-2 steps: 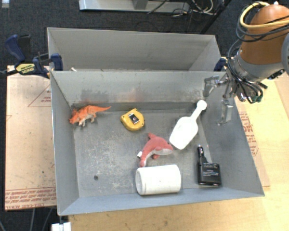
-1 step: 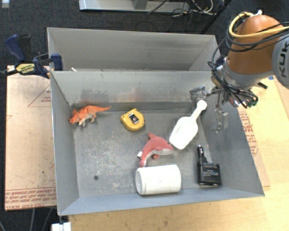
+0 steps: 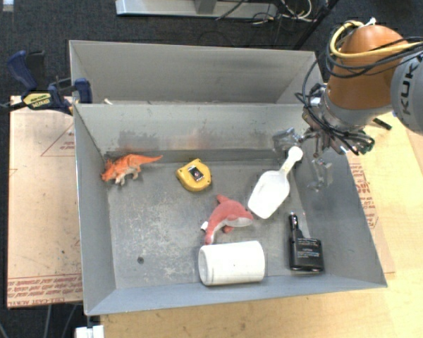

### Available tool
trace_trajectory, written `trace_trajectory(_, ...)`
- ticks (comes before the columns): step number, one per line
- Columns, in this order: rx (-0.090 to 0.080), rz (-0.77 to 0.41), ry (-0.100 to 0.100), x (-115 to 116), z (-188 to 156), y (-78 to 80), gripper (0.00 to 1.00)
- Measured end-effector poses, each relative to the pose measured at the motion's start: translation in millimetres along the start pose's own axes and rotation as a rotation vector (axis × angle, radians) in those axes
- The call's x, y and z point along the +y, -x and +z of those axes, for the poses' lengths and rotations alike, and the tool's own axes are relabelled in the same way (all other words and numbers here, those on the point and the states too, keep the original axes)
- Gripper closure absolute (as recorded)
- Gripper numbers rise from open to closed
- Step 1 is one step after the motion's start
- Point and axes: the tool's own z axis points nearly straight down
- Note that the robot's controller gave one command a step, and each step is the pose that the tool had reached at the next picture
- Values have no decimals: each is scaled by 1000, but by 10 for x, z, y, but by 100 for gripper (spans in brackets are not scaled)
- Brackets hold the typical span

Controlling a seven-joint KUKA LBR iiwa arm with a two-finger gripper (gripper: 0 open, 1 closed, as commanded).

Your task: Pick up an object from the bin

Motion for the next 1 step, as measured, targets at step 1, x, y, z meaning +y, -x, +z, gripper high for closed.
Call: trace_trajectory(1, 0, -190, -1, 74, 497, 11, 0)
